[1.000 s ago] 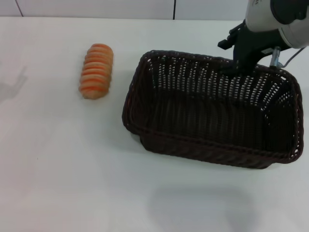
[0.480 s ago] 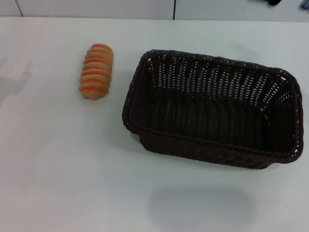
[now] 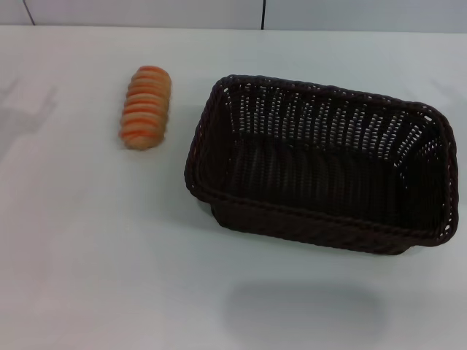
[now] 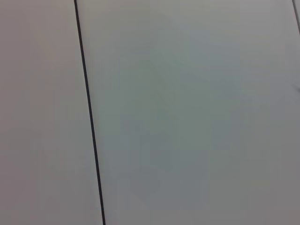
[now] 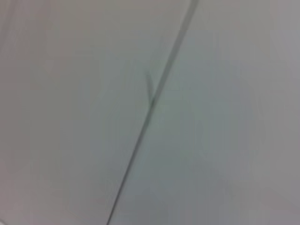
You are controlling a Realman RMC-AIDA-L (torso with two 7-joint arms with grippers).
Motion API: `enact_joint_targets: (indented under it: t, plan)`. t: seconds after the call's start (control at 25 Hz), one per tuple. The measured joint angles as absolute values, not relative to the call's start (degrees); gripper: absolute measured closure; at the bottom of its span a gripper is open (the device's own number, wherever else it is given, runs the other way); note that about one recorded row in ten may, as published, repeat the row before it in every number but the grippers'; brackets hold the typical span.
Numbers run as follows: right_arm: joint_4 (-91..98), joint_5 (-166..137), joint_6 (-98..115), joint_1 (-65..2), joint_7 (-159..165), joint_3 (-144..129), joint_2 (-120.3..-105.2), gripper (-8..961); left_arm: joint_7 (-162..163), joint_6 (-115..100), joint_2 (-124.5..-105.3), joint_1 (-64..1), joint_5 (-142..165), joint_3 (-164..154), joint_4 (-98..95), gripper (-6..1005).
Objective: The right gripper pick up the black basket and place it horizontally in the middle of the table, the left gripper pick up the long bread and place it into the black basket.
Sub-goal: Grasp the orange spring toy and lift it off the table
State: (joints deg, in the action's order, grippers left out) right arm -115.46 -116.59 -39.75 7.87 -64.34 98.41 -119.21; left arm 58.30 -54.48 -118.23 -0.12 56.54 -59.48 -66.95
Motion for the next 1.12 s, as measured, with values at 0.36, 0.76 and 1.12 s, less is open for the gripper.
enact_joint_targets:
  t: [0.36,0.76,1.12]
  plan:
    - [-105.68,-90.78,-34.54,13.40,-77.95,98.65,-119.29,456,64.98,-53.40,-118.32,-0.01,62.26,-59.77,-71.82,260]
    - [-88.19,-61.95,-36.69,11.76,-105.78,98.35,-119.34,456,77.34,-52.74,-118.10,-0.72,74.64,-59.00,-79.37,260]
    - [-77.57,-40.88,-52.41,11.98,-141.96,98.77,-119.32,457,91.57,-52.97,-118.24,-0.13,83.15,-60.09,-88.22,260]
